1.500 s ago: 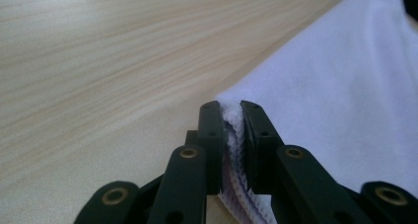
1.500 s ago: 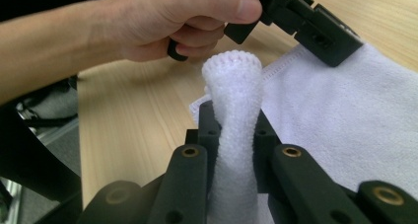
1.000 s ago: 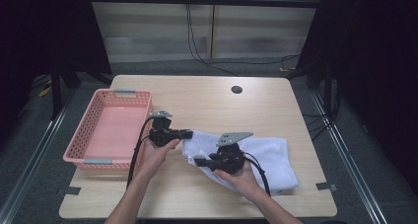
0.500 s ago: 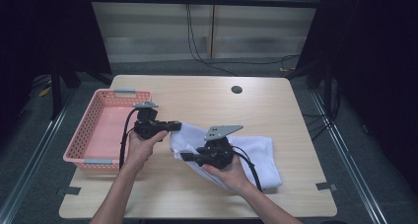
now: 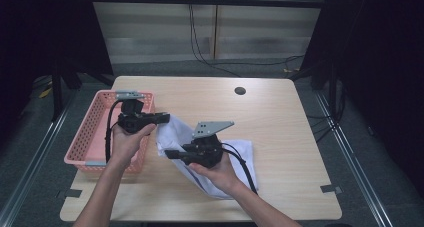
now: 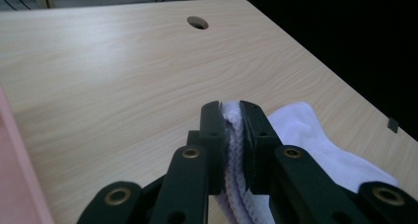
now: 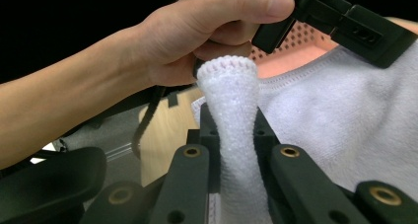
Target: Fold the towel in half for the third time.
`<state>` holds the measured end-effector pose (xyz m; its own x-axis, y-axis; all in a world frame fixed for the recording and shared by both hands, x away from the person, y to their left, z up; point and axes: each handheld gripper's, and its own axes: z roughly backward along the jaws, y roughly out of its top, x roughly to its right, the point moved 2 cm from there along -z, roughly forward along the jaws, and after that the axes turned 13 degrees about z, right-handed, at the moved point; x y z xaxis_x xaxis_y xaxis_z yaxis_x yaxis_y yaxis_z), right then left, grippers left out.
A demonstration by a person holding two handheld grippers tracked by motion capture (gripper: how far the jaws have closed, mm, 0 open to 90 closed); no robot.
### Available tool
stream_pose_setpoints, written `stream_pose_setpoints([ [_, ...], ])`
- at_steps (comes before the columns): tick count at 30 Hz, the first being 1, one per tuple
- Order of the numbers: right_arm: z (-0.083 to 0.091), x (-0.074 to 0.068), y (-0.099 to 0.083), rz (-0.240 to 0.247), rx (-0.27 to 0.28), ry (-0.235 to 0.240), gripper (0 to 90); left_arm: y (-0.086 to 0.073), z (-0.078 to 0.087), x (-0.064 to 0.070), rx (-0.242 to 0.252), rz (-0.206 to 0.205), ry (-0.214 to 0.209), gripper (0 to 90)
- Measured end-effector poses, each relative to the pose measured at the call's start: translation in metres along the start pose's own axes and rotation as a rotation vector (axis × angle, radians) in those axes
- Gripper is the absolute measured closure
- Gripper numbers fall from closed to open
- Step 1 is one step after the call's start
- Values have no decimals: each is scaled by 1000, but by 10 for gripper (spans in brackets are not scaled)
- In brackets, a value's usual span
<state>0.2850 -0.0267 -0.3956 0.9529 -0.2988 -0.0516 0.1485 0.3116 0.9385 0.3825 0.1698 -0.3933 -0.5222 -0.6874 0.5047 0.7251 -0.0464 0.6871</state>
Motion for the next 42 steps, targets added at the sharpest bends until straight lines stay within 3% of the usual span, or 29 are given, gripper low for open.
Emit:
stream_pose_setpoints([
  [4, 12, 5, -16, -30, -15, -36, 824, -5, -22, 3, -5, 6, -21, 815],
  [13, 52, 12, -42, -84, -10, -123, 823, -4, -68, 31, -48, -32, -40, 814],
  [18, 71, 15, -63, -121, 7, -181, 823, -9, -90, 39, -76, -34, -47, 812],
  [30, 95, 4, -107, -165, -49, -302, 817, -31, -136, 53, -146, -32, -78, 796],
  [35, 106, 1, -128, -209, -72, -360, 806, -43, -161, 60, -177, -26, -93, 786],
  [42, 118, 0, -141, -210, -112, -371, 788, -45, -179, 71, -194, -31, -122, 775],
])
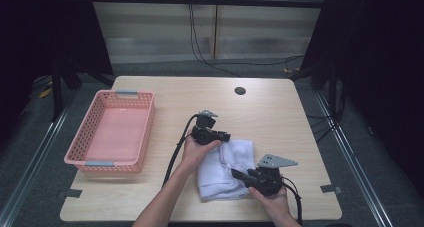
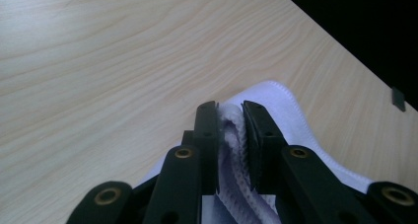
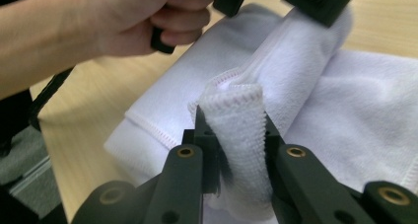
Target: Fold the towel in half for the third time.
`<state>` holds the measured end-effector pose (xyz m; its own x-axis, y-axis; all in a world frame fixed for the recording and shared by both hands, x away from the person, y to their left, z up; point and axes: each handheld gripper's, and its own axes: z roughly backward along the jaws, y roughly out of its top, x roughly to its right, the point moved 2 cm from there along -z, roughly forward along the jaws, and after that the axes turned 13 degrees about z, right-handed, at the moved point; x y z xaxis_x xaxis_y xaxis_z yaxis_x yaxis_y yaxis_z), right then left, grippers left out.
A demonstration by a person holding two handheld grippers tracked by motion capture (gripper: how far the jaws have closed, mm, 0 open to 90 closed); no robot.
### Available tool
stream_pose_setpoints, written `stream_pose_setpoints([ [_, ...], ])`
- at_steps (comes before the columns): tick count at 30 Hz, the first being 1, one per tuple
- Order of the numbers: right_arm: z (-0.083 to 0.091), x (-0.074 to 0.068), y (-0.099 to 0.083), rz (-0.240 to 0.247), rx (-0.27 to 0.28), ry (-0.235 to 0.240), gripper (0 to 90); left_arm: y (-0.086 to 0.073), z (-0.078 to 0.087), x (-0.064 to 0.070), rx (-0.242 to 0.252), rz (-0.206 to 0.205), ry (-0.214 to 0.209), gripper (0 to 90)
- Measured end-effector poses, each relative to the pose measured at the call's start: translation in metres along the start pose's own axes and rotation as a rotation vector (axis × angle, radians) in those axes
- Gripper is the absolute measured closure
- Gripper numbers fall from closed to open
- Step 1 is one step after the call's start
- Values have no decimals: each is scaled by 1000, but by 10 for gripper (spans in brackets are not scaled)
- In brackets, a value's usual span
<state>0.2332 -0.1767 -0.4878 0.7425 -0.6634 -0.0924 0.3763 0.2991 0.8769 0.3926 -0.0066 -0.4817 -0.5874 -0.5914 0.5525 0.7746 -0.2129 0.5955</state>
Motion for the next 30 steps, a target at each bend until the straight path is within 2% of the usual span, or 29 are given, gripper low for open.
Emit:
stream_pose_setpoints([
  [3, 4, -4, -2, 15, -19, 0, 769, 2, -6, 7, -12, -17, -8, 750],
  [5, 8, -5, -4, 35, -32, -5, 733, 3, -8, 12, -9, -36, -16, 694],
  [7, 15, -5, -7, 31, -41, -2, 652, 5, -6, 16, -8, -56, -29, 634],
  [8, 18, -4, -7, 30, -43, -5, 615, 6, -2, 19, 0, -58, -30, 594],
  [9, 23, -3, -8, 25, -44, -21, 535, 7, 0, 20, 5, -65, -31, 550],
  [11, 29, 1, -8, 20, -39, -25, 480, 9, 8, 22, 28, -65, -16, 484],
  [13, 33, 6, -7, 14, -42, -52, 422, 11, 16, 22, 42, -55, -7, 409],
  [14, 35, 7, -7, 9, -36, -44, 413, 10, 22, 21, 55, -59, -6, 395],
  [18, 38, 16, 3, 14, -28, -72, 334, 4, 39, 18, 63, -59, 1, 386],
  [19, 37, 18, 5, 16, -27, -75, 326, 1, 44, 18, 52, -66, 10, 391],
  [21, 34, 24, 13, 25, -23, -91, 317, -7, 53, 17, 51, -84, 12, 450],
  [23, 26, 32, 23, 21, -14, -102, 300, -22, 63, 17, 48, -100, -19, 550],
  [25, 15, 40, 32, 12, -26, -103, 271, -37, 68, 18, 31, -114, -25, 632],
  [27, 5, 47, 41, 2, -32, -96, 262, -58, 73, 18, -15, -140, -22, 648],
  [30, -15, 55, 52, 16, -70, -107, 238, -85, 82, 19, -47, -125, -43, 645],
])
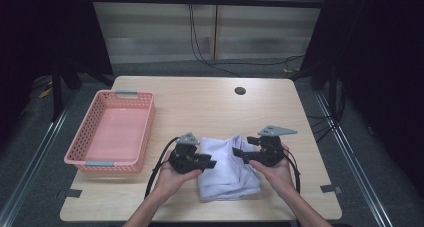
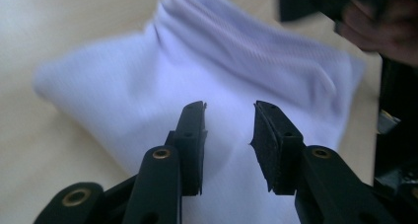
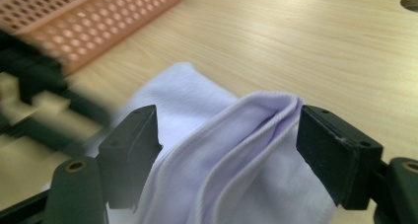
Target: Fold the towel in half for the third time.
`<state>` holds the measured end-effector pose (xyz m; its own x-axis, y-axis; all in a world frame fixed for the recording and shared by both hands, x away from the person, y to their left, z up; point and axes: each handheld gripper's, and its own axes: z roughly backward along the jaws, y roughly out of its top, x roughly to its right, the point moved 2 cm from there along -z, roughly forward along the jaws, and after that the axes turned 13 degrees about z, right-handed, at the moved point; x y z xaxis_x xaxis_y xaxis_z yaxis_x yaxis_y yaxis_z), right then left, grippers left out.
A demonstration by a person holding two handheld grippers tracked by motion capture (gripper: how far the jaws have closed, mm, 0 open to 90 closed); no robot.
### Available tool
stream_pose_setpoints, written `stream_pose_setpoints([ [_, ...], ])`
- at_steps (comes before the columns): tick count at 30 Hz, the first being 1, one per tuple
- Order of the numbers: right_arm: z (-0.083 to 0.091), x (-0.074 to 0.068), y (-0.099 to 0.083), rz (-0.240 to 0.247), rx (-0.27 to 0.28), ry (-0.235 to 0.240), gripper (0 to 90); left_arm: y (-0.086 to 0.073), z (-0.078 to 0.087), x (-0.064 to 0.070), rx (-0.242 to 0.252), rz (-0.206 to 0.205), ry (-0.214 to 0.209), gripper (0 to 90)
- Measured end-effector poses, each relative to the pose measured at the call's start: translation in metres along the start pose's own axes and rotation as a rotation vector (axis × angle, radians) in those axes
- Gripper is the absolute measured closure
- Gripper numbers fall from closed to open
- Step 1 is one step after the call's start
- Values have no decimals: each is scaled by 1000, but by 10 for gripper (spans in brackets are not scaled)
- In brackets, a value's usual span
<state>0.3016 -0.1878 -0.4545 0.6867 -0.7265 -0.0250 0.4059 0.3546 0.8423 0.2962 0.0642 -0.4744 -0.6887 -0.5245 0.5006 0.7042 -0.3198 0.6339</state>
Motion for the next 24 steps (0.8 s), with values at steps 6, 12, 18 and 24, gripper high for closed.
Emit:
stream_pose_setpoints([
  [6, -34, 14, 5, 40, -89, -53, 221, -40, -1, 9, -88, -44, 25, 555],
  [12, -42, 27, -15, 40, -174, -98, 381, -49, -3, 10, -86, -30, 63, 504],
  [18, -31, 43, -34, 8, -174, -110, 328, -50, 0, 12, -92, -38, 80, 461],
  [24, -41, 50, -38, -5, -201, -79, 266, -67, 12, 9, -109, -34, 101, 357],
])
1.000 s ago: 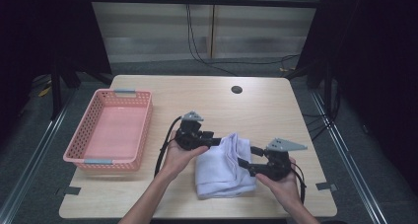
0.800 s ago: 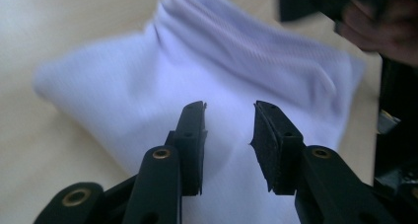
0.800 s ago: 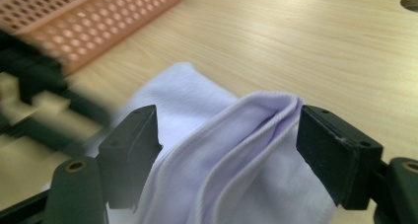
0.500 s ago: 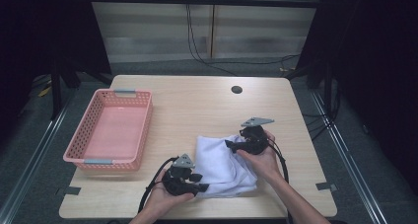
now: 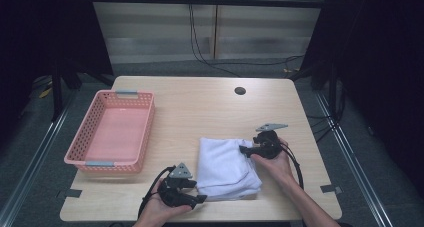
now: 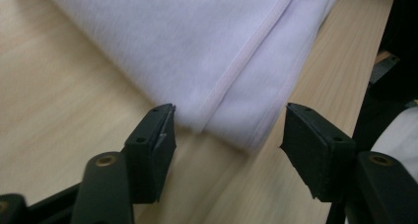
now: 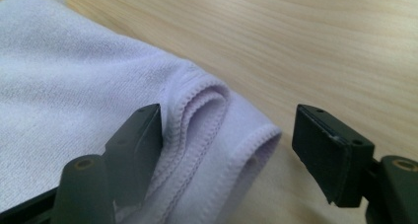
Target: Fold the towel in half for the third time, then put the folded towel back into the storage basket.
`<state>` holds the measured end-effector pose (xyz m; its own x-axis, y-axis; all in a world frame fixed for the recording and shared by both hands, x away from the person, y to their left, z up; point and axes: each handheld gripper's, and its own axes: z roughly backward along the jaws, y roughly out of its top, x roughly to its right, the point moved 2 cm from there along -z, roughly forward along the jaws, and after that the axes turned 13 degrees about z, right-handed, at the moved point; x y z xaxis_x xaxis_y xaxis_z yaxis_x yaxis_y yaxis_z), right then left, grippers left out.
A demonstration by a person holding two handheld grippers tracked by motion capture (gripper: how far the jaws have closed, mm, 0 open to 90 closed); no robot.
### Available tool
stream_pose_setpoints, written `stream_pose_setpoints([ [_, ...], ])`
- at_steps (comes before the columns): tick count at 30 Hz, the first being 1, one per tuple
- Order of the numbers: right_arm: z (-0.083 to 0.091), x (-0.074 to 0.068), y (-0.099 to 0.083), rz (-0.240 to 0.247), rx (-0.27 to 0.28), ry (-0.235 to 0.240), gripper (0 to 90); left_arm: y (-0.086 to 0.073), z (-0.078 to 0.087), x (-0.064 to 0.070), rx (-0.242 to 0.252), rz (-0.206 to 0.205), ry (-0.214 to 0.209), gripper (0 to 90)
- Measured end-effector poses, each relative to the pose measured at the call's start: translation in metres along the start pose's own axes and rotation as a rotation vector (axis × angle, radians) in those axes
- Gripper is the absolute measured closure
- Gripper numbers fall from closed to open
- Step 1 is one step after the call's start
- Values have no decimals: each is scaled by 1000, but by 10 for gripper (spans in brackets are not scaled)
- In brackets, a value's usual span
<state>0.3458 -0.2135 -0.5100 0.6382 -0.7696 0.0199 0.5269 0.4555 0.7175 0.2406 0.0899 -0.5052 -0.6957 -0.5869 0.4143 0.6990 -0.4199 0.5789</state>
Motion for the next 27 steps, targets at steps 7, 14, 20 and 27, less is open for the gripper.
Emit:
stream_pose_setpoints([
  [7, -3, 1, 7, 1, 66, 60, 176, 8, -6, -2, 12, 10, -4, 277],
  [14, -9, -1, 1, 31, 21, 70, 163, 12, -7, 0, 30, 6, 19, 242],
  [20, -10, 0, -2, 38, 0, 119, 170, 12, -10, -1, -1, -14, 12, 235],
  [27, -10, -1, -2, 49, -4, 128, 188, 15, -19, 1, 1, -29, 22, 212],
])
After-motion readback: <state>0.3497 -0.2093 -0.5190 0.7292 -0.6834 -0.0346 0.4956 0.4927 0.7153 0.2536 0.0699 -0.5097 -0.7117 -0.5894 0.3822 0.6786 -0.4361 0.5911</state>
